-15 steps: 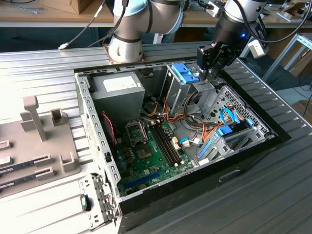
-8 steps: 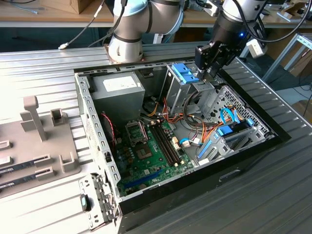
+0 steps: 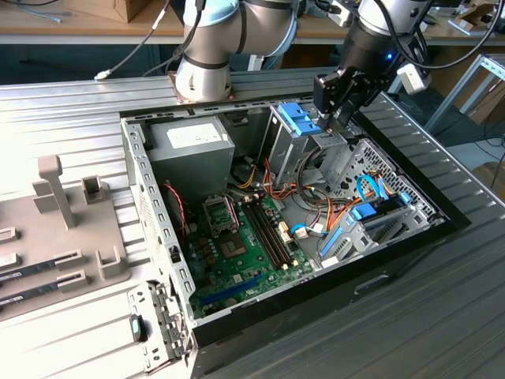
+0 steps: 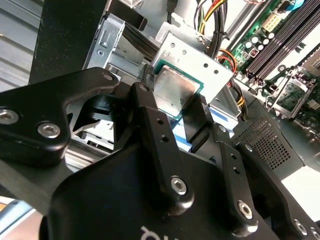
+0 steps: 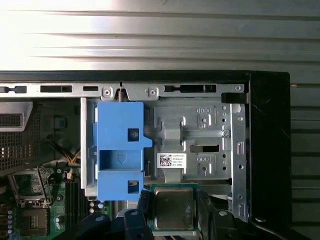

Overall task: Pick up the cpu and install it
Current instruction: 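Pick up the cpu and move it towards the insertion slot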

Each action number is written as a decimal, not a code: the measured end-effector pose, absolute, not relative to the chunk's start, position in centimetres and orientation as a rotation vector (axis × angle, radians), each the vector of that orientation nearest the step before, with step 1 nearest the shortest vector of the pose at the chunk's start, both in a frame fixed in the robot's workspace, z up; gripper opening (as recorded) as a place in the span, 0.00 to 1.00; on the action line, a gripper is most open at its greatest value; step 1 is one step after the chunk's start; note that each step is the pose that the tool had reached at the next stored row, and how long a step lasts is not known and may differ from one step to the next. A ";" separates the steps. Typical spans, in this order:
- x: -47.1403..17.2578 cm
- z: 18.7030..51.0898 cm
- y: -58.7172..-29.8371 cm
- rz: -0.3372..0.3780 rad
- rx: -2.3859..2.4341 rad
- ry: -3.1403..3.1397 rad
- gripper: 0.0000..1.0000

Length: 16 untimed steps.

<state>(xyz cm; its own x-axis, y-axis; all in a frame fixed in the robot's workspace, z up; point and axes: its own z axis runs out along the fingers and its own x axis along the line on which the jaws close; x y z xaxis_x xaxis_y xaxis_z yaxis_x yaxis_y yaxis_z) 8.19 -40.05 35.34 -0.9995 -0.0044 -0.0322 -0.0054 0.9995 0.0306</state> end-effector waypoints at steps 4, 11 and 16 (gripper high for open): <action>8.0 35.3 -40.1 0.048 -0.008 3.109 0.47; 7.7 35.3 -40.1 0.048 -0.008 3.109 0.47; 7.6 35.3 -40.2 0.048 -0.008 3.109 0.47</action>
<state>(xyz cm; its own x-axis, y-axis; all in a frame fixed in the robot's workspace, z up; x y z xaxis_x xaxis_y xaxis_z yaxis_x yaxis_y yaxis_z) 7.58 -40.16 35.33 -0.9995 -0.0044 -0.0322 -0.0054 0.9995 0.0305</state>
